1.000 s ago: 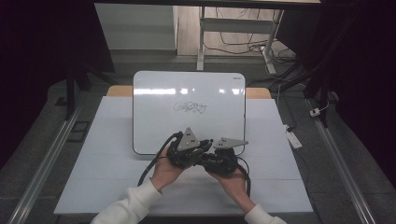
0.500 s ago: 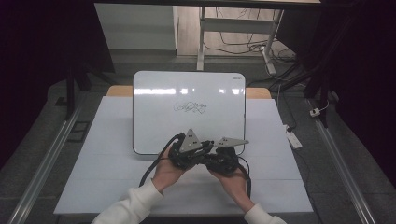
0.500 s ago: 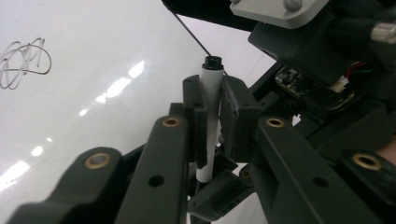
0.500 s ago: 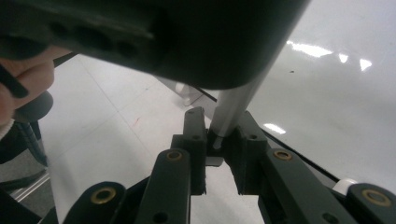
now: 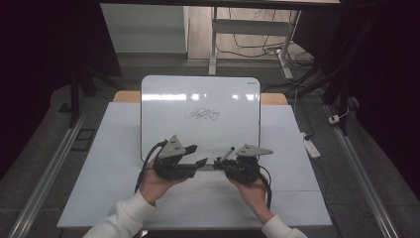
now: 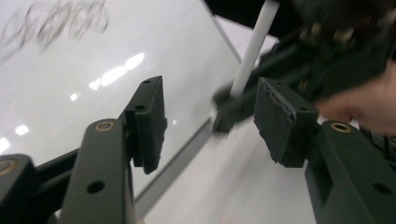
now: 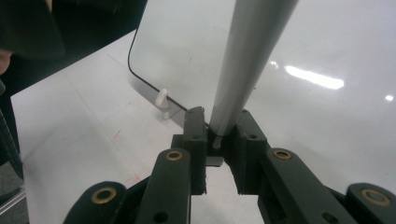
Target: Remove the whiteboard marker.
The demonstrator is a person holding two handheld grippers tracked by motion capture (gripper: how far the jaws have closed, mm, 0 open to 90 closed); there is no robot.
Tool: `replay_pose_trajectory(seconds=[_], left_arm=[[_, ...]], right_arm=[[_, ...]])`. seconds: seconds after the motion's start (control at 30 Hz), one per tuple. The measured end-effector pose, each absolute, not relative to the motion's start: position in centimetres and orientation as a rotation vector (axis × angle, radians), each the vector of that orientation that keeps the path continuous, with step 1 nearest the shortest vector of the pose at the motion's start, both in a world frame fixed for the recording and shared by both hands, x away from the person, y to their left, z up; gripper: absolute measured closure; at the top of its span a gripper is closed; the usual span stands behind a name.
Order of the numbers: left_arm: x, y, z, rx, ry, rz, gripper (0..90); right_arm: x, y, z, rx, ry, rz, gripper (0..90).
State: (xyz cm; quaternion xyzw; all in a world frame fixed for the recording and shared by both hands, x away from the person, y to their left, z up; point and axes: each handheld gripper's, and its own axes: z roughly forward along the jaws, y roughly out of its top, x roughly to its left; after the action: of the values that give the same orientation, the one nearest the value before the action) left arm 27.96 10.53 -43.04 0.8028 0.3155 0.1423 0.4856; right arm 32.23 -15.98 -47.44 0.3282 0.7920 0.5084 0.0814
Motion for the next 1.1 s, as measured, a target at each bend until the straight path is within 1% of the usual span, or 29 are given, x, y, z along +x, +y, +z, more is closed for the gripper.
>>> replay_pose_trajectory(seconds=[0.3,0.47,0.57,0.77,1.1], left_arm=[[25.9,16.7,-46.1,1.987,0.894,0.316,35.7],[24.4,20.3,-48.3,1.978,0.989,0.291,33.6],[23.8,21.8,-49.1,1.979,1.036,0.300,32.8],[23.0,23.9,-50.1,1.965,1.103,0.317,31.2],[23.1,24.2,-50.7,1.972,1.117,0.309,30.3]], right_arm=[[32.2,-16.8,-46.9,0.919,2.297,1.560,77.2],[32.2,-17.5,-46.3,0.901,2.251,1.584,77.2],[32.3,-17.8,-46.0,0.899,2.236,1.590,77.2],[32.2,-18.2,-45.8,0.880,2.205,1.598,77.2],[32.0,-18.3,-45.3,0.819,2.164,1.609,77.2]])
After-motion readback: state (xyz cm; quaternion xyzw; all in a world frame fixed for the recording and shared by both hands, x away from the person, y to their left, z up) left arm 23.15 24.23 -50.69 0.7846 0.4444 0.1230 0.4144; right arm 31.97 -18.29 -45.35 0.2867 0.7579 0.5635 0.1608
